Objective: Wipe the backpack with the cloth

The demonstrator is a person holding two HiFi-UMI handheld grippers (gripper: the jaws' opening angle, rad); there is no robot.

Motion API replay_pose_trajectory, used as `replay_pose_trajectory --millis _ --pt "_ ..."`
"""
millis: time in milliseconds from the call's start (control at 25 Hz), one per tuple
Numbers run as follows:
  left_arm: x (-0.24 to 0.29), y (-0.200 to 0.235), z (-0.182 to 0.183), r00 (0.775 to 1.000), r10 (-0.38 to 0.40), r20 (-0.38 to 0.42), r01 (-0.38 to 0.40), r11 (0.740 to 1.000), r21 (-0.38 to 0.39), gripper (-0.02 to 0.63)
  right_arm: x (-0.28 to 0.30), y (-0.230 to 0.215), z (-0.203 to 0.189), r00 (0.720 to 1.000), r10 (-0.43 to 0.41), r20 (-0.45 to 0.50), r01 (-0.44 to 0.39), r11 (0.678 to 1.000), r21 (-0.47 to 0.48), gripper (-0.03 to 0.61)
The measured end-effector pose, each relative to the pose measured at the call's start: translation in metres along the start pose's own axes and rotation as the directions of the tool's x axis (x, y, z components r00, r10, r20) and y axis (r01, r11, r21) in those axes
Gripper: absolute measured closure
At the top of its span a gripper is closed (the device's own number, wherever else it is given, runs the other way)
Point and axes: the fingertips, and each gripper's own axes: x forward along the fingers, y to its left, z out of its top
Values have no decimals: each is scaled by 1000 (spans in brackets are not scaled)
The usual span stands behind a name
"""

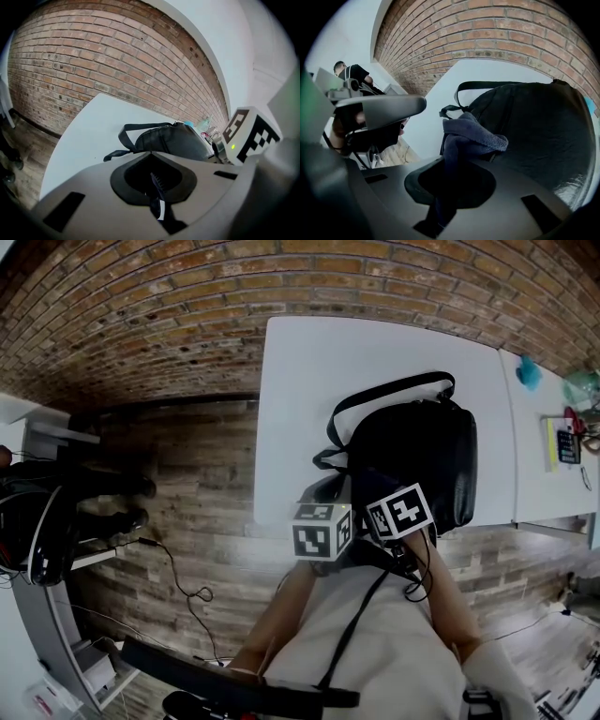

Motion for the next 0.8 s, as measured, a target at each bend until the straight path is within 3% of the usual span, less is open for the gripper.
replay_pose_trajectory --millis 200,440,800 --pt "1 -1 3 1000 2 2 -2 1000 -3 609 -32 -15 24 993 27 115 -34 997 62 540" --pt "4 -4 2 1000 -6 -10 6 1000 10 611 -62 -52 73 969 -31 244 11 997 82 540" --pt "6 -7 7 1000 -5 -11 6 1000 28 611 -44 -107 147 961 -94 262 70 993 100 540"
